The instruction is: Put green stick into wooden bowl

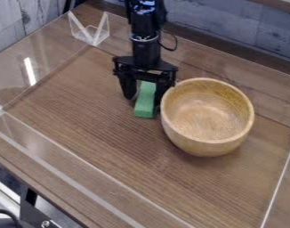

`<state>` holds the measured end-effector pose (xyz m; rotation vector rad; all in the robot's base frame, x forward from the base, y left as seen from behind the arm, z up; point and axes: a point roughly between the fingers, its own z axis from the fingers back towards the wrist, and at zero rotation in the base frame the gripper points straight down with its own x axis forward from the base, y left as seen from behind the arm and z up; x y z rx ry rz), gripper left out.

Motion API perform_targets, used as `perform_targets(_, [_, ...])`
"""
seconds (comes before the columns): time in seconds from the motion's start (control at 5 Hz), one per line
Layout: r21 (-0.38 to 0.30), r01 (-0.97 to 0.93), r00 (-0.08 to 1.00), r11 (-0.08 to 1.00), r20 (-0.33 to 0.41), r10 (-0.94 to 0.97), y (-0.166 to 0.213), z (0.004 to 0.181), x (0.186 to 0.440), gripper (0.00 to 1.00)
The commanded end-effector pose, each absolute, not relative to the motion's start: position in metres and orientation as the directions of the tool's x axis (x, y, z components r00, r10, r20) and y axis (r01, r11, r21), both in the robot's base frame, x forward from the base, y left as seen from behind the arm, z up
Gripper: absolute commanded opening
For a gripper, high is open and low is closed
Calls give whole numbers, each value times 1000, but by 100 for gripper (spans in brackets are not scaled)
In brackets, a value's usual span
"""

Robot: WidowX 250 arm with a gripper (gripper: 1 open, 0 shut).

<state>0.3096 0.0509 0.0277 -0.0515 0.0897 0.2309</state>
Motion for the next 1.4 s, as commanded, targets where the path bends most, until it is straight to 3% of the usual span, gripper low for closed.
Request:
perform_targets(0.0, [-34,-234,972,972,-20,233,56,46,315,100])
perform_targets(0.4, [-18,-239,971,971,-18,238,59,38,312,100])
perform_targets(0.6, [-13,-240,971,971,-15,240,61,34,311,0])
perform_targets(1.2, [-16,-247,969,969,-27,246,61,36,310,0])
